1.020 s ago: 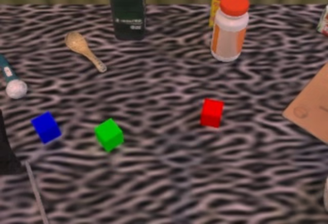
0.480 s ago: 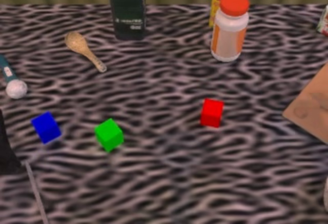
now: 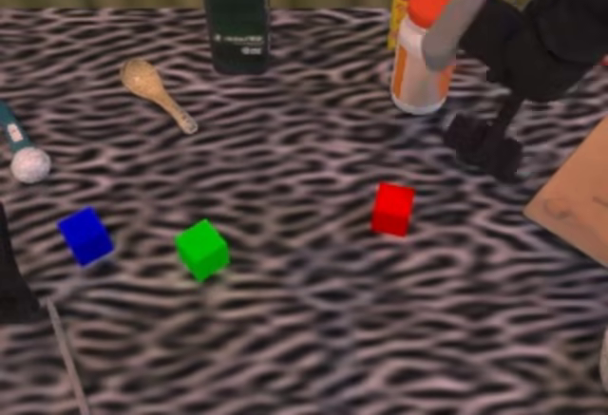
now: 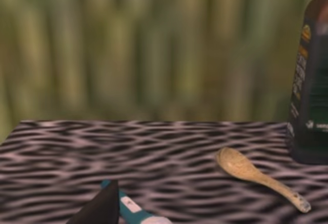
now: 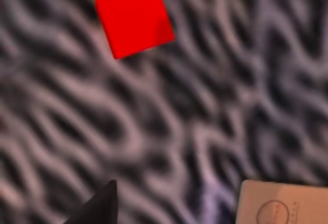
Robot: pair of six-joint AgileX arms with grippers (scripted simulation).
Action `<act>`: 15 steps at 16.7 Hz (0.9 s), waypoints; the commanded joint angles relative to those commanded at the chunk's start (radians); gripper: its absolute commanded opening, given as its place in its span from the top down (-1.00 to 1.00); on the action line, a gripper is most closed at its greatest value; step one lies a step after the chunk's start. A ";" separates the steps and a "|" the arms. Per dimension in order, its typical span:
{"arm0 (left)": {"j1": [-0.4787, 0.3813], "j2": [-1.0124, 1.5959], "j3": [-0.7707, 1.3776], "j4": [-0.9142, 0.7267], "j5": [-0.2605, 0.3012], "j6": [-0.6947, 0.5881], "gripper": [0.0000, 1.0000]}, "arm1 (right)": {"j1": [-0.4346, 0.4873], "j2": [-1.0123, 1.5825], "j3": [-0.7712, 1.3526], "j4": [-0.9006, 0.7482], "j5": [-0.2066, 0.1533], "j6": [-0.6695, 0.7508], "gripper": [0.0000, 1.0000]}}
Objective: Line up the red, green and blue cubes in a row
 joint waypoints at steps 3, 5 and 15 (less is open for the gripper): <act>0.000 0.000 0.000 0.000 0.000 0.000 -1.00 | 0.057 0.268 0.228 -0.132 0.002 -0.083 -1.00; 0.000 0.000 0.000 0.000 0.000 0.000 -1.00 | 0.086 0.403 0.348 -0.197 0.004 -0.127 -1.00; 0.000 0.000 0.000 0.000 0.000 0.000 -1.00 | 0.117 0.563 0.497 -0.270 0.011 -0.181 -1.00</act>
